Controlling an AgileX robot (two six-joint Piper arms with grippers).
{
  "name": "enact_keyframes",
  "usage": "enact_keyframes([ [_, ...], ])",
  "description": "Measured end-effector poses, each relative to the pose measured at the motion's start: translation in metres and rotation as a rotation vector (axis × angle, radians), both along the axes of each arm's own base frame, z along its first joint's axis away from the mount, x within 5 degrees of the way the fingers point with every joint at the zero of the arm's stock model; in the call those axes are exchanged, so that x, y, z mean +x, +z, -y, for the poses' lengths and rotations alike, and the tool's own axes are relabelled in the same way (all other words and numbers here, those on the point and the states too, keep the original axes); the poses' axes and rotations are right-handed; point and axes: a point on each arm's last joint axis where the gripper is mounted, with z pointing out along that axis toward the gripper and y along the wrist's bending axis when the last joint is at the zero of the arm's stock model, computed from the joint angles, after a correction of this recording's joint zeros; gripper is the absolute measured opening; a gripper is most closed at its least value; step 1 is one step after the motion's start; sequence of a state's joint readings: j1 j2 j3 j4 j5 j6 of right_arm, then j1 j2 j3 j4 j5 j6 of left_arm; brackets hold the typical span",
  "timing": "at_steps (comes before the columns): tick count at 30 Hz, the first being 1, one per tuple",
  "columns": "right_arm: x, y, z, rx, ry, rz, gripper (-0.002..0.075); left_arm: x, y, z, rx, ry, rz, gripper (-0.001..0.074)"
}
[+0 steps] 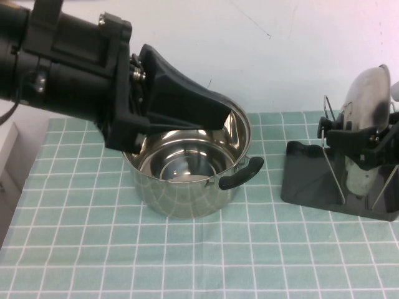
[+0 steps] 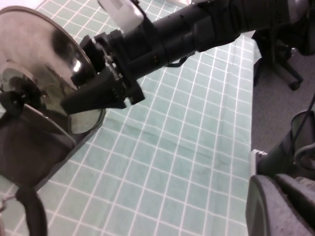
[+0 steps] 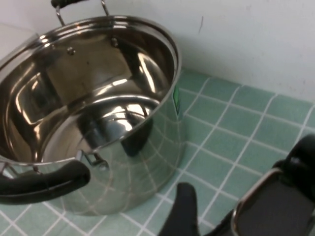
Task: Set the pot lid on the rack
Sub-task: Place the pot lid on the pot rack
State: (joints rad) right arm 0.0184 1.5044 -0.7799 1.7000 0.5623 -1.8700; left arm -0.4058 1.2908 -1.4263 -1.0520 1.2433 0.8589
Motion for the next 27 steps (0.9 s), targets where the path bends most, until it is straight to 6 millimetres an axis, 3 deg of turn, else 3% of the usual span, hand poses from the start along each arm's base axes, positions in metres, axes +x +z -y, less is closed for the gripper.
enact_keyframes([
  [4, -0.008, 0.019, 0.0, -0.044, 0.023, 0.103, 0.0627, -0.006, 0.005, -0.01, 0.062, 0.079, 0.084, -0.0001],
  [9, -0.032, 0.062, 0.001, -0.128, 0.058, 0.325, 0.0599, -0.008, 0.015, -0.04, 0.215, 0.394, 0.254, -0.0001],
  [13, -0.057, 0.095, 0.001, -0.19, 0.073, 0.501, 0.0451, -0.012, 0.02, -0.068, 0.338, 0.647, 0.311, -0.0001],
  [18, -0.082, 0.119, 0.0, -0.192, 0.083, 0.608, 0.0161, -0.022, 0.028, -0.1, 0.451, 0.914, 0.348, -0.0001],
  [21, -0.1, 0.122, -0.005, -0.214, 0.192, 0.604, 0.0043, -0.037, 0.034, -0.118, 0.474, 1.045, 0.354, -0.0001],
  [25, -0.12, 0.106, -0.01, -0.339, 0.385, 0.457, 0.0007, -0.064, 0.038, -0.142, 0.52, 1.179, 0.323, -0.0001],
  [27, -0.124, 0.096, -0.005, -0.401, 0.387, 0.328, 0.0004, -0.081, 0.038, -0.151, 0.529, 1.209, 0.301, -0.0001],
])
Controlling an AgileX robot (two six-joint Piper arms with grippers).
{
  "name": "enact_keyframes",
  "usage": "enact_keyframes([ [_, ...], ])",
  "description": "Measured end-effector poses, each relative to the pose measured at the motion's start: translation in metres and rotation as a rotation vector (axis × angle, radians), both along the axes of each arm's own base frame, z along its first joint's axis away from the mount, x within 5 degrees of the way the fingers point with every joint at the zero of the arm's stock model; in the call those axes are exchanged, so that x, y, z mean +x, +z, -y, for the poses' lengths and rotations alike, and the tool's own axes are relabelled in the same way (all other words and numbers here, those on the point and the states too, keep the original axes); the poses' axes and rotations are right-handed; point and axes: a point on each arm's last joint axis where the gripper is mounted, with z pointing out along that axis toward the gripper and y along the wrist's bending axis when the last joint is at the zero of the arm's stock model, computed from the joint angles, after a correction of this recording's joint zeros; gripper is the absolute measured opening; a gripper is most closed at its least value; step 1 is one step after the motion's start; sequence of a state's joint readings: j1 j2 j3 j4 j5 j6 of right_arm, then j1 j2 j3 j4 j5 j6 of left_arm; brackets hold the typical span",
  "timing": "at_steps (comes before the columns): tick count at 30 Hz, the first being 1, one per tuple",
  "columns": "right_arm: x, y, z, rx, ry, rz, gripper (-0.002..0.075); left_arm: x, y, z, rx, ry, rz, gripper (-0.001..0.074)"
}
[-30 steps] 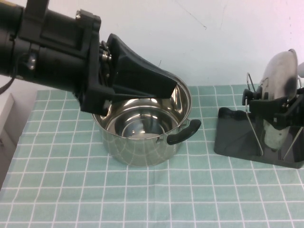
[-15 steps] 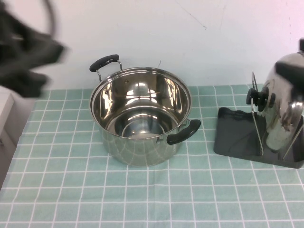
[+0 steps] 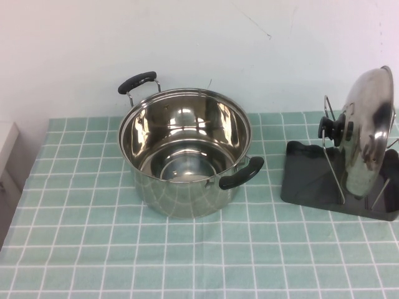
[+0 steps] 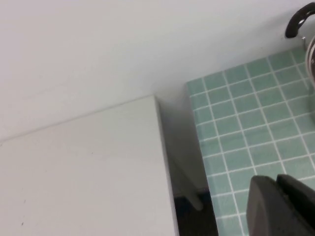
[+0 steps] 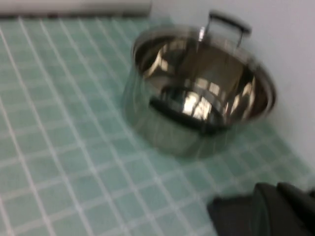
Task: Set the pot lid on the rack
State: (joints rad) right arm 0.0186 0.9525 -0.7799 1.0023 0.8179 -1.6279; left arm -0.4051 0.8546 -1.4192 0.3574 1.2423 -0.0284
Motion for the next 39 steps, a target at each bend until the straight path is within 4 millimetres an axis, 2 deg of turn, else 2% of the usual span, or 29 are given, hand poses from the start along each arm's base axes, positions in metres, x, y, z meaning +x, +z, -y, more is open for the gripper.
enact_keyframes([
  [2, -0.004, -0.011, 0.01, -0.135, -0.069, -0.101, 0.0001, -0.012, -0.005, -0.006, -0.003, 0.015, 0.001, -0.0001],
  [5, -0.006, -0.021, 0.031, -0.277, -0.277, -0.211, 0.0, -0.034, -0.018, -0.016, -0.043, 0.04, 0.014, -0.0001],
  [7, -0.007, -0.018, 0.043, -0.313, -0.441, -0.194, -0.0001, -0.047, -0.03, -0.021, -0.097, 0.059, 0.046, -0.0001],
  [10, -0.009, -0.005, 0.05, -0.262, -0.568, -0.077, -0.0001, -0.067, -0.051, -0.029, -0.182, 0.062, 0.141, -0.0001],
  [14, -0.021, 0.001, 0.049, -0.178, -0.589, 0.031, -0.0001, -0.092, -0.094, -0.036, -0.253, 0.023, 0.268, -0.0001],
  [18, -0.043, -0.017, 0.042, -0.118, -0.531, 0.05, -0.0001, -0.103, -0.139, -0.037, -0.305, -0.02, 0.34, -0.0001],
  [22, -0.072, -0.043, 0.036, -0.081, -0.458, 0.08, -0.0001, -0.1, -0.178, -0.03, -0.358, -0.06, 0.328, -0.0001],
  [26, -0.094, -0.066, 0.033, -0.066, -0.421, 0.096, -0.0001, -0.09, -0.204, -0.022, -0.372, -0.074, 0.248, -0.0001],
  [31, -0.114, -0.065, 0.032, -0.028, -0.415, 0.198, -0.0001, -0.088, -0.209, -0.016, -0.438, -0.106, 0.236, -0.0001],
  [39, -0.117, -0.061, 0.033, 0.017, -0.446, 0.232, -0.0001, -0.088, -0.206, -0.014, -0.472, -0.125, 0.259, -0.0001],
])
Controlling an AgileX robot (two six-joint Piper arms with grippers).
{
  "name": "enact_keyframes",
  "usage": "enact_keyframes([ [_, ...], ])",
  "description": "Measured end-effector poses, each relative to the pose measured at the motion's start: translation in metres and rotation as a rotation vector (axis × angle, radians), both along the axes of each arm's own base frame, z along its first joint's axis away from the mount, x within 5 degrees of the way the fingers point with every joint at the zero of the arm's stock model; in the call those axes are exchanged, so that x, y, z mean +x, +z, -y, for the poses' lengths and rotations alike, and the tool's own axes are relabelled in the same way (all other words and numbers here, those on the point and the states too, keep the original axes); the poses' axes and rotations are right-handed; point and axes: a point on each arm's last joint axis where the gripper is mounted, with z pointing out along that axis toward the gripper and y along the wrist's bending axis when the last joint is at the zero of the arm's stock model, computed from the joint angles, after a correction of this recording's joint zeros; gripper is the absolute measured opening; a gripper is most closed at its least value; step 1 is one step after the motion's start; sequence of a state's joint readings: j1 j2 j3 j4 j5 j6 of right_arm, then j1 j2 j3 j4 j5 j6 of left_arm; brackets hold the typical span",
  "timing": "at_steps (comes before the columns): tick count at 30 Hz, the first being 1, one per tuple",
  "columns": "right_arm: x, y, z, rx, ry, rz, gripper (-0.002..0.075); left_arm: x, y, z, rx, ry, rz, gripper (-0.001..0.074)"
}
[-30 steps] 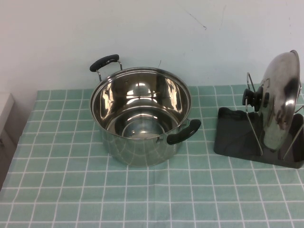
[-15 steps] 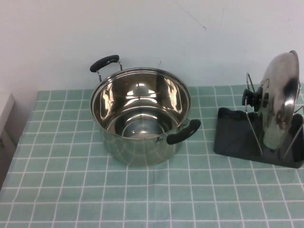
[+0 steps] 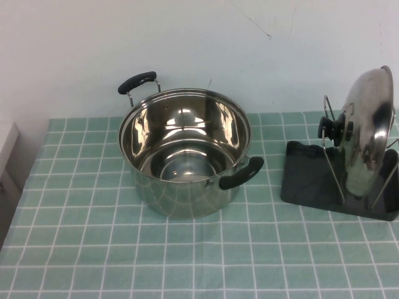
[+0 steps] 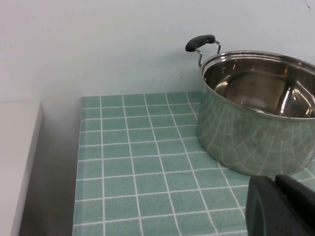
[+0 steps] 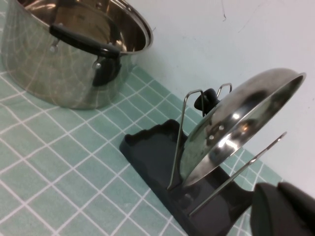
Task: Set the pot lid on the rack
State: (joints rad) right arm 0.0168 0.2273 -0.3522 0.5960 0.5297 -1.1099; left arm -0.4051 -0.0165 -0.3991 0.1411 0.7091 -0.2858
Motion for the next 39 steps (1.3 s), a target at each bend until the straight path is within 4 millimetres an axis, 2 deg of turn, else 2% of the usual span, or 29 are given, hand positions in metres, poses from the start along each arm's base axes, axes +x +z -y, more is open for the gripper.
enact_keyframes([
  [19, 0.0, -0.001, -0.001, 0.0, 0.007, -0.011, -0.0001, 0.0, -0.001, 0.001, -0.003, -0.003, -0.003, -0.0001],
  [23, 0.0, -0.001, -0.001, 0.0, 0.007, -0.011, -0.0001, 0.006, -0.006, 0.001, 0.042, 0.057, 0.044, -0.0001],
  [26, 0.0, -0.001, -0.001, 0.001, 0.007, -0.011, -0.0001, 0.014, -0.016, 0.003, 0.059, 0.124, 0.11, -0.0001],
  [30, -0.001, -0.001, -0.001, 0.005, 0.008, -0.011, -0.0001, 0.027, -0.04, 0.004, 0.061, 0.212, 0.159, -0.0001],
  [36, -0.001, -0.001, -0.001, 0.007, 0.008, -0.011, -0.0001, 0.036, -0.087, 0.005, 0.006, 0.254, 0.035, -0.0001],
  [39, -0.001, -0.001, -0.001, 0.007, 0.008, -0.011, -0.0001, 0.037, -0.099, 0.005, 0.001, 0.254, -0.013, -0.0001],
])
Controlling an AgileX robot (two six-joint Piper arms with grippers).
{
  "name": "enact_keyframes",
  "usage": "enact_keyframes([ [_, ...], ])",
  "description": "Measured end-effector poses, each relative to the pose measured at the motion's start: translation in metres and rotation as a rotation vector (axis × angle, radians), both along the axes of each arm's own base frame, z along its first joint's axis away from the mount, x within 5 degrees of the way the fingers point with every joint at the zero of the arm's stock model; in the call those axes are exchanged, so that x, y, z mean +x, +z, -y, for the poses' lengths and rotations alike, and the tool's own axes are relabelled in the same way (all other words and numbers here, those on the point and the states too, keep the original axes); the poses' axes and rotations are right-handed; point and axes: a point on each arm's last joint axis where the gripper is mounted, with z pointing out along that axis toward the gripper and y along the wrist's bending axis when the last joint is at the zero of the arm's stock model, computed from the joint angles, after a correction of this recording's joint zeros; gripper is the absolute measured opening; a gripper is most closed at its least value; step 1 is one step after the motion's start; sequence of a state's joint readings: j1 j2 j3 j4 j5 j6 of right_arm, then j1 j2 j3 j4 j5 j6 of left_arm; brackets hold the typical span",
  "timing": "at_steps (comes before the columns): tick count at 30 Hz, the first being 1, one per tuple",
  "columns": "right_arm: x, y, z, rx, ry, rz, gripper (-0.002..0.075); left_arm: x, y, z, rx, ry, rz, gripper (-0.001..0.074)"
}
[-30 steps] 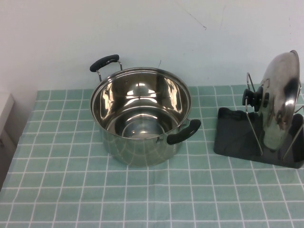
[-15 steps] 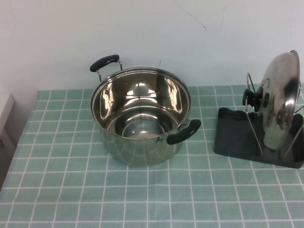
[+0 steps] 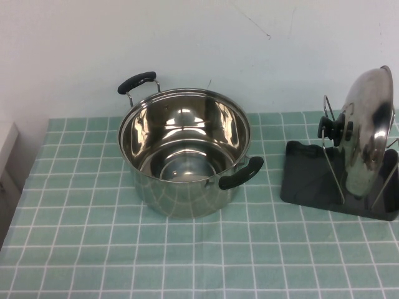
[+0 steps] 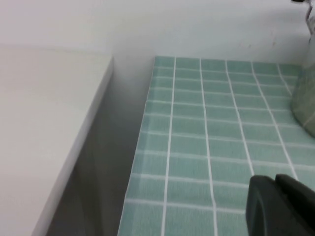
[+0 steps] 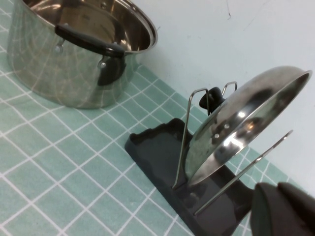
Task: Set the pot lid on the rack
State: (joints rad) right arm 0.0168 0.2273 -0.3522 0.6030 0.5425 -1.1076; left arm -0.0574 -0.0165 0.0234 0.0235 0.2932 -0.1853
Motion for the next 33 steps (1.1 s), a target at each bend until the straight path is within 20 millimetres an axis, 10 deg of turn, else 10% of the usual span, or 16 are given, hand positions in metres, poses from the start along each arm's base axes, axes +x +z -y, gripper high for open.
enact_keyframes([
  [33, 0.0, 0.0, 0.0, 0.0, 0.0, 0.0, -0.0001, -0.0015, -0.0035, 0.0047, 0.027, -0.105, -0.042, -0.0002],
])
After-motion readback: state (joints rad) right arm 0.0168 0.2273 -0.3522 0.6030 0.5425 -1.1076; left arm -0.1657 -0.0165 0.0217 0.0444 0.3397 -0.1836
